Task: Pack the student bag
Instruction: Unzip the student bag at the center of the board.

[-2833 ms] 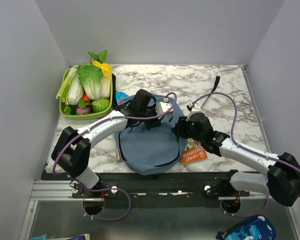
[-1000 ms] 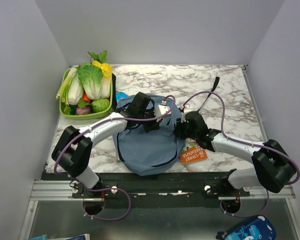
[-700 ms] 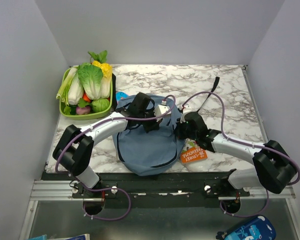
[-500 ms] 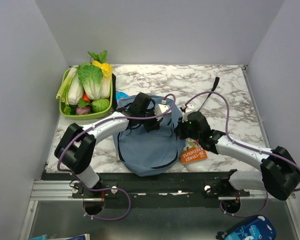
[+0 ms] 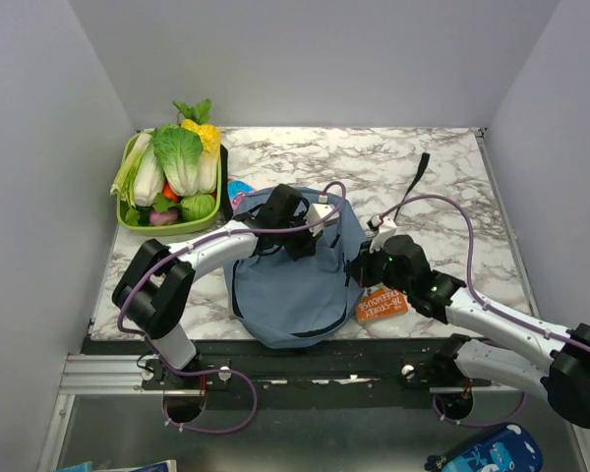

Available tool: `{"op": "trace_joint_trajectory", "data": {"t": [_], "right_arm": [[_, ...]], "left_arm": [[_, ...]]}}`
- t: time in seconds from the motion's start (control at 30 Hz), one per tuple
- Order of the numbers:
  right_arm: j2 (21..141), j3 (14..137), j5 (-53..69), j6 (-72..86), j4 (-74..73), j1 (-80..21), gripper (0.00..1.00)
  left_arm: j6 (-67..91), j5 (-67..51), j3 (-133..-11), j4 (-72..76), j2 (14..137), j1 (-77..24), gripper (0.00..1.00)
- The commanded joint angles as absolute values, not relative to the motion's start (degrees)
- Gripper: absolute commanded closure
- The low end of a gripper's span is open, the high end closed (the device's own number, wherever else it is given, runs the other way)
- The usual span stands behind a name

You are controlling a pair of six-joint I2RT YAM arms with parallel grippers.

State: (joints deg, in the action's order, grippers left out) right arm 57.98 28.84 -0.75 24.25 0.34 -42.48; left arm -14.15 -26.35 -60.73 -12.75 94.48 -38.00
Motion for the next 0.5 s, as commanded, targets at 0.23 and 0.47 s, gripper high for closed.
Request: {"op": "trace_joint_trajectory", "data": {"t": [0.23,0.47], "right_arm": [[54.8,29.1,3.9,27.9,-2.7,-46.3,0.99],[55.5,29.2,2.5,28.5,-3.9,-46.4,0.74]], "left_arm": [[-8.5,-20.6,-63.1,-5.5,96.6,-39.6,1.00],[-8.3,-21.3,-63.0,-5.9,96.4,-40.3,1.00]]}}
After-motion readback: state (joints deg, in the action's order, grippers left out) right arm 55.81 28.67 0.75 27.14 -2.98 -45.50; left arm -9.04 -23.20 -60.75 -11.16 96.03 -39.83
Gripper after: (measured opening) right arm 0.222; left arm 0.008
